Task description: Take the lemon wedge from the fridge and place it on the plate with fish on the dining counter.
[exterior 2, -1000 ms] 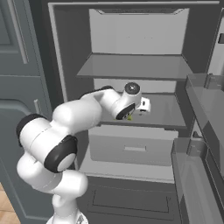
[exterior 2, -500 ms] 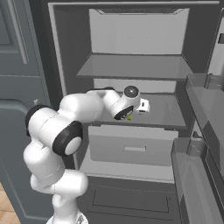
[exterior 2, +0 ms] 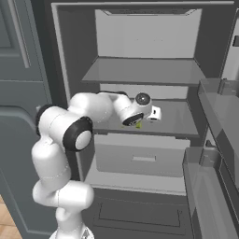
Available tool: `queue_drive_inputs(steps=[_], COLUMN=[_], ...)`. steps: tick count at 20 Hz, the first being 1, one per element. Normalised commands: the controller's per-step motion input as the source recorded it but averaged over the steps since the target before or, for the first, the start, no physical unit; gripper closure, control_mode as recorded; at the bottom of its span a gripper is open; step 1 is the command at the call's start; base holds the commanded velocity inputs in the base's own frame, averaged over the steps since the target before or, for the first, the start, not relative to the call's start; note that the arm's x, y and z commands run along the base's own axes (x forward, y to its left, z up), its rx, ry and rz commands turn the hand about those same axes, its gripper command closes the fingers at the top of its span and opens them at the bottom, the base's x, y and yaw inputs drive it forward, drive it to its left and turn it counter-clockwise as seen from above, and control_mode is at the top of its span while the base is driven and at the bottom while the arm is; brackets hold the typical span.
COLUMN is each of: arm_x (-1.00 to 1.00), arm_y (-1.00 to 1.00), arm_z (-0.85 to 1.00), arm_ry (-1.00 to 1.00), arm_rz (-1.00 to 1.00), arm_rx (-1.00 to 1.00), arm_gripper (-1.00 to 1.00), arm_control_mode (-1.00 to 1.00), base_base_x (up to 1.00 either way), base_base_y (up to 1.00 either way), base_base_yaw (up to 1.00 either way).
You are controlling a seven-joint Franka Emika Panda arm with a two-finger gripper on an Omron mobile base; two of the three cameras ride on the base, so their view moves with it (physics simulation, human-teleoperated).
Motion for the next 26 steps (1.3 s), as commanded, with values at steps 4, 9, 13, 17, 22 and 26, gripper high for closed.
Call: queue_drive_inputs(steps=[4,9,13,17,22,26], arm_x=[0.19,0.28,0.31,0.05,-0.17,-0.57], arm_y=[0.00,0.00,0.00,0.00,0.06,0.26], arm_z=[-0.34,-0.24,-0.13,0.02,0.15,0.23], arm_ry=[0.00,0.00,0.00,0.00,-0.06,-0.23], arm_rz=[0.00,0.00,0.00,0.00,-0.01,0.00], arm_rx=[0.00,0.00,0.00,0.00,0.00,-0.01], arm_gripper=[-1.00,-1.00,-1.00,-1.00,-1.00,-1.00], arm_control_mode=[-1.00,-1.00,-1.00,-1.00,-1.00,-1.00], base_base_x=[0.00,0.00,0.00,0.00,0.00,0.00], base_base_y=[0.00,0.00,0.00,0.00,0.00,0.00], base_base_yaw=[0.00,0.00,0.00,0.00,0.00,0.00])
